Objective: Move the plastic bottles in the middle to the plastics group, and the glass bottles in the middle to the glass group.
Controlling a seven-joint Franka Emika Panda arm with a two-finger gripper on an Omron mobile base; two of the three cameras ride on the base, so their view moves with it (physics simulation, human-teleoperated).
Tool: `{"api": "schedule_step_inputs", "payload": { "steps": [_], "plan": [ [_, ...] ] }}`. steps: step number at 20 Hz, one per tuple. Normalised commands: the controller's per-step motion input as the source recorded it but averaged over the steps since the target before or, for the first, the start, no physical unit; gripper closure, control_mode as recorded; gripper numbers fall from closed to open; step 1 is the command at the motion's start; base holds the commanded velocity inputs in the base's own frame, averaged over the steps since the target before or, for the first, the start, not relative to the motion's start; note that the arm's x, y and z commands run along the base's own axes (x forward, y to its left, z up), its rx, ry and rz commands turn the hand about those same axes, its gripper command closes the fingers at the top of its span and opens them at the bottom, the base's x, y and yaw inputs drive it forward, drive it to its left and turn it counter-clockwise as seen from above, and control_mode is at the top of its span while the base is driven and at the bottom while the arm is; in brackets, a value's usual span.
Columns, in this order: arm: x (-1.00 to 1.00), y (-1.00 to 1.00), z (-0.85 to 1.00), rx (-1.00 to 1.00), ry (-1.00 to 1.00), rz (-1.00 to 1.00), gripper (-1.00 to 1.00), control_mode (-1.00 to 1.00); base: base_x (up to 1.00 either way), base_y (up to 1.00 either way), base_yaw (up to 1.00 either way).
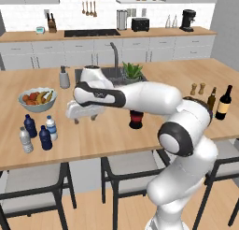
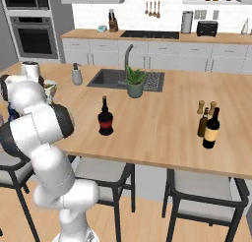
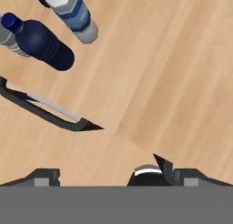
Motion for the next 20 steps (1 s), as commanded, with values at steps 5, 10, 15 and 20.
{"api": "schedule_step_inputs", "payload": {
  "steps": [5,10,15,20],
  "plan": [
    [-0.61,-1.00,0.01,0.03,0.17,-0.40,-1.00,-1.00,0.00,0.00,0.00],
    [-0.18,-0.95,0.21,-0.03,0.14,-0.29,-1.00,-1.00,0.00,0.00,0.00],
    [-0.01,-0.86,0.31,-0.16,0.08,-0.31,-1.00,-1.00,0.00,0.00,0.00],
    [-0.03,-0.64,0.08,-0.35,0.01,-0.30,-1.00,-1.00,0.00,0.00,0.00]
  ]
}}
